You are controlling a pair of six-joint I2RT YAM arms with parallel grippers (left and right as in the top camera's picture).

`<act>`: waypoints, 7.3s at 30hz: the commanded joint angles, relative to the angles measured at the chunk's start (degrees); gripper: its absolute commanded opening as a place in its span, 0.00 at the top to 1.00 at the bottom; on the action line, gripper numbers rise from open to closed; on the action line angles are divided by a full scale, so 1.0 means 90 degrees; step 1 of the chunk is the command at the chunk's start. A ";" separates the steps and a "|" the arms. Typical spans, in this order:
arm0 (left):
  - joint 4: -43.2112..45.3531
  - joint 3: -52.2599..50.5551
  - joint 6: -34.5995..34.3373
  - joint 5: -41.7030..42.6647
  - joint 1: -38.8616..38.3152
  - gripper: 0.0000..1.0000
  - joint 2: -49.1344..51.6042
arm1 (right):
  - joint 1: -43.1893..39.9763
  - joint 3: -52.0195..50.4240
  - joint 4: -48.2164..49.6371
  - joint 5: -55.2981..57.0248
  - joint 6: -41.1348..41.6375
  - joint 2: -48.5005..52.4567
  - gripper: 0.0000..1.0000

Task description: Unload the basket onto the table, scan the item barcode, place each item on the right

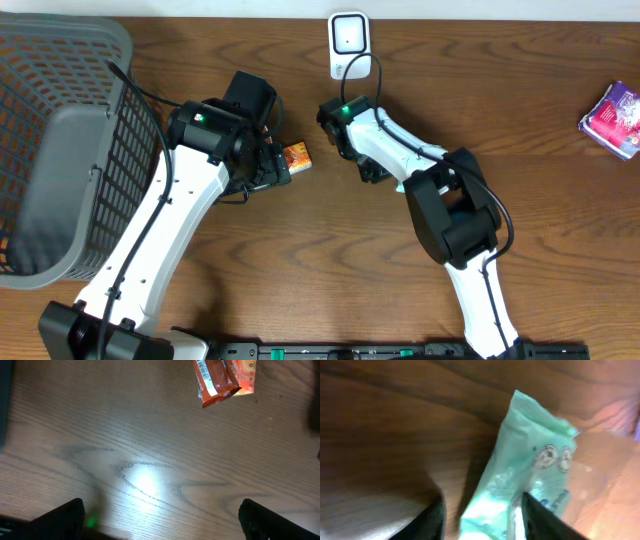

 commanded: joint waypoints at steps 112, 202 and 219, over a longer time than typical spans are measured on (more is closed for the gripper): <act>-0.0027 0.0000 0.0109 -0.0039 0.0005 0.02 0.0039 | -0.2650 0.0253 -0.0209 -0.5401 -0.1763 -0.1214 0.90; -0.0027 0.0000 0.0109 -0.0039 0.0005 0.02 0.0039 | -0.0240 -0.1173 0.1069 -0.0192 0.0505 -0.1195 0.40; -0.0024 0.0000 0.0109 -0.0039 0.0005 0.02 0.0039 | -0.0117 -0.1868 0.1914 -0.0032 0.0352 -0.1195 0.40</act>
